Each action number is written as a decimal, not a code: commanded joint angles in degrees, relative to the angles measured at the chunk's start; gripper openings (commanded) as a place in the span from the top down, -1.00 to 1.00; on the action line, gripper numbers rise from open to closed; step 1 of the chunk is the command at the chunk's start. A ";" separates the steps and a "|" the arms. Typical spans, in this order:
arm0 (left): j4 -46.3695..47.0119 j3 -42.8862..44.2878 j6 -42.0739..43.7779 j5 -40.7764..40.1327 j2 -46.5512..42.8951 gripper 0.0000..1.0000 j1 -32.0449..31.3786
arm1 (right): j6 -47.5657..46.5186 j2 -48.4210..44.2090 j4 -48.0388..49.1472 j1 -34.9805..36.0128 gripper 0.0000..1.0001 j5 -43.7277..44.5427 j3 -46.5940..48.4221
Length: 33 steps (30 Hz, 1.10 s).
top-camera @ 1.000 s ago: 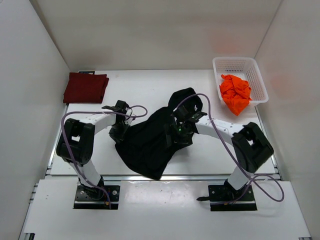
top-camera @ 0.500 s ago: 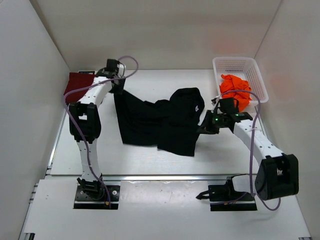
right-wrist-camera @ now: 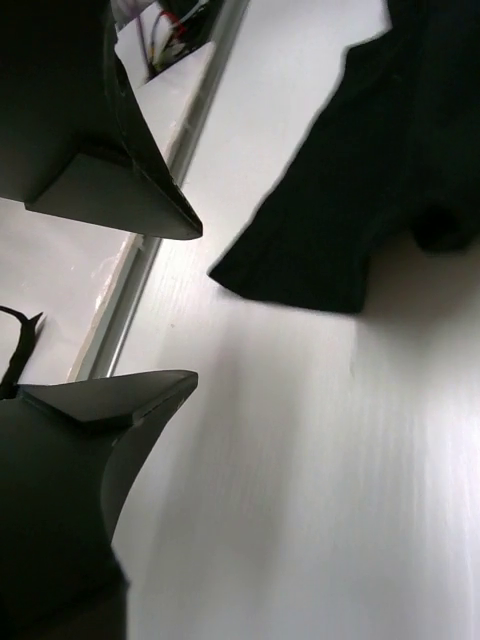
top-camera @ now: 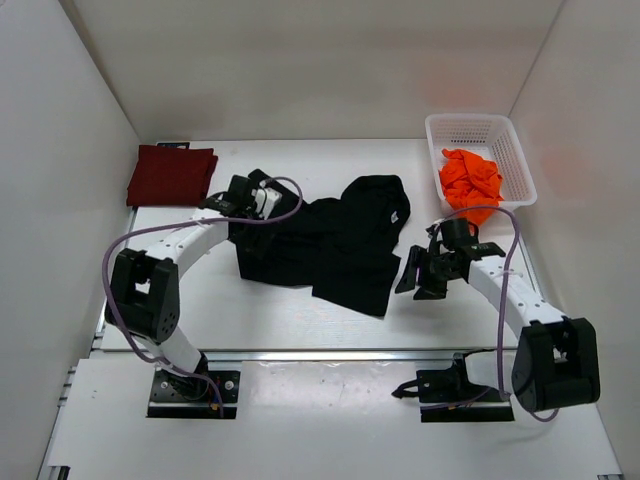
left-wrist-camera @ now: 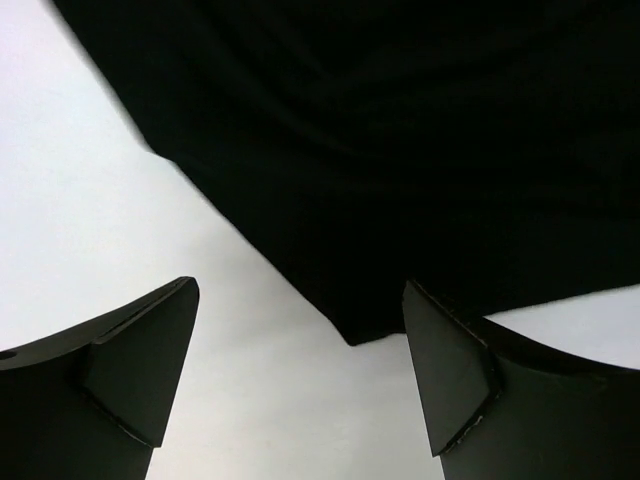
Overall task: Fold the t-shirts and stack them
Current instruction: Flatten out the tshirt
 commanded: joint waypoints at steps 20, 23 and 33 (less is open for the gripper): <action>1.71 -2.71 -7.01 5.91 10.50 -0.62 -4.08 | 11.83 7.39 13.12 21.13 -0.22 18.00 -2.60; 2.85 -3.24 -7.10 6.17 11.90 -0.37 -4.52 | 12.36 8.18 16.03 21.47 -0.21 18.60 -2.60; 1.71 -2.36 -7.10 6.08 12.44 1.00 -4.09 | 12.27 18.90 18.76 24.82 0.87 15.81 -0.22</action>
